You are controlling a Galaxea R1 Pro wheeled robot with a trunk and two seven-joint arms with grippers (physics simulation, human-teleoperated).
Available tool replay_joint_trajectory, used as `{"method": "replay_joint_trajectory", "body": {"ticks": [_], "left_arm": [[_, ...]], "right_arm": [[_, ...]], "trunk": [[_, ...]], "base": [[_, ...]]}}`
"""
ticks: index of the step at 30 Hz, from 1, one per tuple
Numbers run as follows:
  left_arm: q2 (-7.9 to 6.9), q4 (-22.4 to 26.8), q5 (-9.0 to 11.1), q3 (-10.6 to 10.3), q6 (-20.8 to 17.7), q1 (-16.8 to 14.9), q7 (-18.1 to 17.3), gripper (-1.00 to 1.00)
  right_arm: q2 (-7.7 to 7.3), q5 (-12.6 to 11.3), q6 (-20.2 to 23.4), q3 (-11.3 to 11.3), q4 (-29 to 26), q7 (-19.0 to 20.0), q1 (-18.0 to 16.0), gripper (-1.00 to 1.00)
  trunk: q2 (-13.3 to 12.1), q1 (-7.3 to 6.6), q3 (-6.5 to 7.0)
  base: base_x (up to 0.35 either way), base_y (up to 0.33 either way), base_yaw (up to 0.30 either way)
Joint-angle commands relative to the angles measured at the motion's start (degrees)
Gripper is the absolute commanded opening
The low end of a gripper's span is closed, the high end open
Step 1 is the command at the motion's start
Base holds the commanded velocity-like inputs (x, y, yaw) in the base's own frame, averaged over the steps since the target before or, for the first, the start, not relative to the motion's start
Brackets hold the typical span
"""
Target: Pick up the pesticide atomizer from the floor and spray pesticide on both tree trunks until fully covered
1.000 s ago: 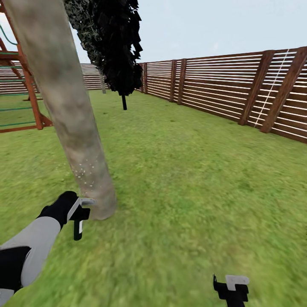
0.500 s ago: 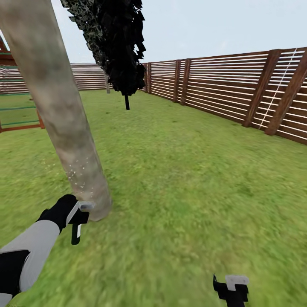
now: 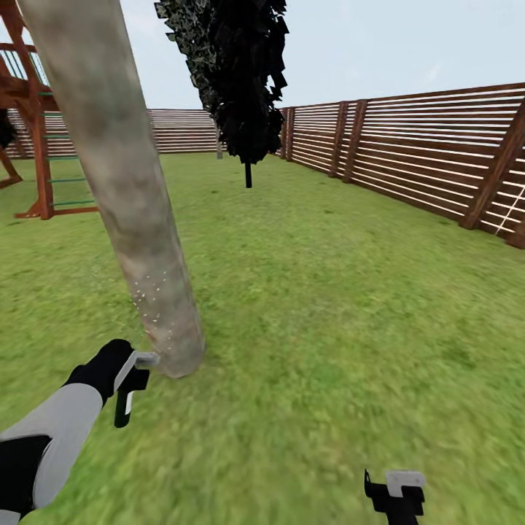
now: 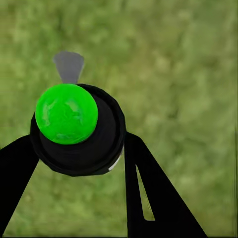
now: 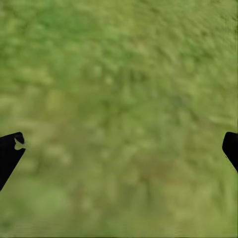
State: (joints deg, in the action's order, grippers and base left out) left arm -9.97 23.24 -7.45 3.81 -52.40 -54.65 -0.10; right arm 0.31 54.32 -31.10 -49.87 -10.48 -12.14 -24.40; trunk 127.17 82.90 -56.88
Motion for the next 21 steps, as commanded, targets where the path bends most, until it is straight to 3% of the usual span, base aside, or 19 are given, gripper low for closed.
{"method": "replay_joint_trajectory", "body": {"ticks": [1, 21], "left_arm": [[0.2, 0.1, -0.3, 0.4, -0.2, 0.0, -0.1, -1.0], [0.57, 0.8, -0.2, 0.8, -0.2, 0.0, -0.2, -1.0]], "right_arm": [[0.0, 0.6, -0.1, -0.3, 0.0, -0.3, 0.0, 1.0], [0.04, 0.6, -0.1, -0.3, 0.0, -0.3, 0.0, 1.0]], "trunk": [[0.0, -0.01, -0.05], [0.0, -0.01, -0.05]], "base": [[0.001, -0.273, 0.278], [0.035, -0.274, 0.023]]}}
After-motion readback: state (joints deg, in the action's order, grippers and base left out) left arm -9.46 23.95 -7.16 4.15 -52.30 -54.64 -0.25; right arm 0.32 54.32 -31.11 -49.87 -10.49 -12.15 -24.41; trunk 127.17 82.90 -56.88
